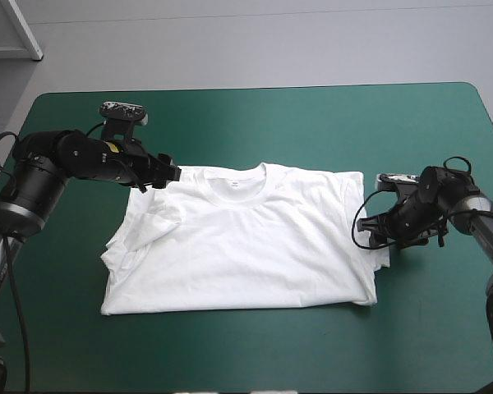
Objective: Fold the cloth
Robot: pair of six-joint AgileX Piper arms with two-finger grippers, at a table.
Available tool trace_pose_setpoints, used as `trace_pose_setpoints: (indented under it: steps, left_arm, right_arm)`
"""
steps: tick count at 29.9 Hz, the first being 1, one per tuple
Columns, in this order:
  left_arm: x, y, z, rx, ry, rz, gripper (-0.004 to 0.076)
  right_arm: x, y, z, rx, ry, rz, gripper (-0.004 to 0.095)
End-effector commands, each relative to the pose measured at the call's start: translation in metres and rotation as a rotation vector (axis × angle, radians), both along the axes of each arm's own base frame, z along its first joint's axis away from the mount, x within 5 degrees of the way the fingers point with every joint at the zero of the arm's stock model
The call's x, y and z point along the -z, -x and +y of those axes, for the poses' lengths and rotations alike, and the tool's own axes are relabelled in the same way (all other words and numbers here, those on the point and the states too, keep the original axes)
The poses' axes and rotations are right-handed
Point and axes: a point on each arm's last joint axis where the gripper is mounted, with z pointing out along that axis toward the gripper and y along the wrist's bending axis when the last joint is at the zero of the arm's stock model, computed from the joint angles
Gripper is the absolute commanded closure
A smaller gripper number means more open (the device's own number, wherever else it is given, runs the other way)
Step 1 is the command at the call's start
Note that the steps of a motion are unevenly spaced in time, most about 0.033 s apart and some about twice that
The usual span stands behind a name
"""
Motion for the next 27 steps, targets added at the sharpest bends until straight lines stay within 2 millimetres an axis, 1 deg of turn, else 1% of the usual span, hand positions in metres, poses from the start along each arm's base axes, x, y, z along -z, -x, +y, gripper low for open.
trace_pose_setpoints:
  steps: [1, 4, 5, 7, 10, 15, 19, 21, 24, 27]
  left_arm:
    - [-0.027, 0.011, 0.002, -0.013, 0.029, -0.104, 0.0224]
    - [-0.026, 0.011, 0.004, -0.033, 0.005, -0.091, 0.0224]
    - [-0.025, 0.012, 0.005, -0.033, -0.004, -0.086, 0.0224]
    - [-0.025, 0.012, 0.006, -0.034, -0.022, -0.088, 0.0224]
    - [-0.024, 0.011, 0.007, -0.048, -0.025, -0.086, 0.0224]
    - [-0.024, 0.011, 0.008, -0.051, -0.026, -0.088, 0.0224]
    - [-0.024, 0.011, 0.008, -0.05, -0.027, -0.086, 0.0224]
    - [-0.024, 0.011, 0.008, -0.047, -0.029, -0.089, 0.0227]
    - [-0.025, 0.011, 0.008, -0.049, -0.027, -0.09, 0.023]
    - [-0.025, 0.01, 0.007, -0.049, -0.026, -0.1, 0.023]
  right_arm:
    - [-0.004, -0.006, -0.002, -0.003, -0.008, -0.036, 0.0475]
    - [0.004, -0.003, 0.0, -0.024, -0.032, -0.024, 0.0595]
    - [0.007, -0.001, 0.001, -0.024, -0.046, -0.021, 0.0664]
    - [0.009, 0.001, 0.003, -0.037, -0.06, -0.016, 0.0772]
    - [0.007, 0.002, 0.003, -0.037, -0.063, -0.02, 0.093]
    - [-0.01, 0.006, 0.002, -0.016, -0.064, -0.076, 0.0927]
    - [-0.035, 0.014, 0.002, 0.035, -0.085, -0.158, 0.0926]
    - [-0.047, 0.019, 0.007, 0.043, -0.125, -0.196, 0.0926]
    - [-0.062, 0.026, 0.022, 0.009, -0.169, -0.256, 0.0926]
    - [-0.068, 0.032, 0.046, -0.056, -0.204, -0.277, 0.0926]
